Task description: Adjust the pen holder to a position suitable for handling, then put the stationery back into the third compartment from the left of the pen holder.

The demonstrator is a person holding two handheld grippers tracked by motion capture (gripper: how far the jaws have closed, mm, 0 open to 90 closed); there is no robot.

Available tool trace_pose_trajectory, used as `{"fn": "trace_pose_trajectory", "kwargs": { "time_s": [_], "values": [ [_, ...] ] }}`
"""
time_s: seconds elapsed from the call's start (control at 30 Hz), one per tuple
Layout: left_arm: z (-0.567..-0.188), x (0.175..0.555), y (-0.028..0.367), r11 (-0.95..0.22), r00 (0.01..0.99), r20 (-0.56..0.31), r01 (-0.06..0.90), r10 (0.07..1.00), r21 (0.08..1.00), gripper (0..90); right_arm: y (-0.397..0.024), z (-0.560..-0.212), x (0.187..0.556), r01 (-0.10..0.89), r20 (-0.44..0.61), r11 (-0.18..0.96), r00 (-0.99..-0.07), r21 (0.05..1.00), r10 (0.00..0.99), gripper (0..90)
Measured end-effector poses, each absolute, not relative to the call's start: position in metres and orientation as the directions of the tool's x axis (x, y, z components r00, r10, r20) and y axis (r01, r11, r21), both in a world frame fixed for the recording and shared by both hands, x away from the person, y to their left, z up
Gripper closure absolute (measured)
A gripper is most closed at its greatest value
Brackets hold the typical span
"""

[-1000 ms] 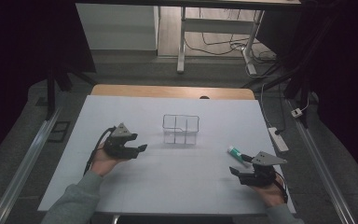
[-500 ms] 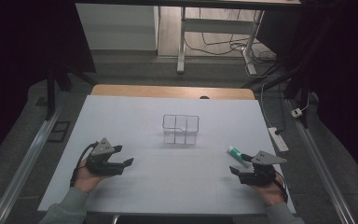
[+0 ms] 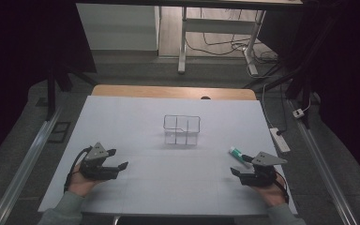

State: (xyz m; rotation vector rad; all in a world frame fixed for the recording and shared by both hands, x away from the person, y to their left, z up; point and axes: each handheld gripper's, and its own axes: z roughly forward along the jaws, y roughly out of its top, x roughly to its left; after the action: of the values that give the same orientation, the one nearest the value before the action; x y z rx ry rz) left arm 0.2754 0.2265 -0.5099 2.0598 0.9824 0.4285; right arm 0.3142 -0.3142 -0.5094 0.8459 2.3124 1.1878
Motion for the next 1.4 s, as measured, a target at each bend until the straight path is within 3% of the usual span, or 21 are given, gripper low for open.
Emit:
{"fn": "trace_pose_trajectory", "kwargs": {
  "time_s": [0.6,1.03,1.4],
  "values": [
    [-0.514,0.276,0.227,-0.397,0.639,-0.019,0.501,0.769,0.769,27.5,-0.310,-0.506,0.318,0.340,-0.084,0.475,-0.736,0.812,0.672,26.2],
    [-0.515,0.279,0.226,-0.403,0.643,-0.019,0.502,0.766,0.766,27.3,-0.305,-0.469,0.346,0.446,-0.072,0.536,-0.716,0.717,0.694,29.7],
    [-0.516,0.279,0.224,-0.407,0.642,-0.014,0.503,0.767,0.763,27.1,-0.300,-0.461,0.365,0.529,-0.073,0.588,-0.703,0.612,0.708,30.0]
  ]
}}
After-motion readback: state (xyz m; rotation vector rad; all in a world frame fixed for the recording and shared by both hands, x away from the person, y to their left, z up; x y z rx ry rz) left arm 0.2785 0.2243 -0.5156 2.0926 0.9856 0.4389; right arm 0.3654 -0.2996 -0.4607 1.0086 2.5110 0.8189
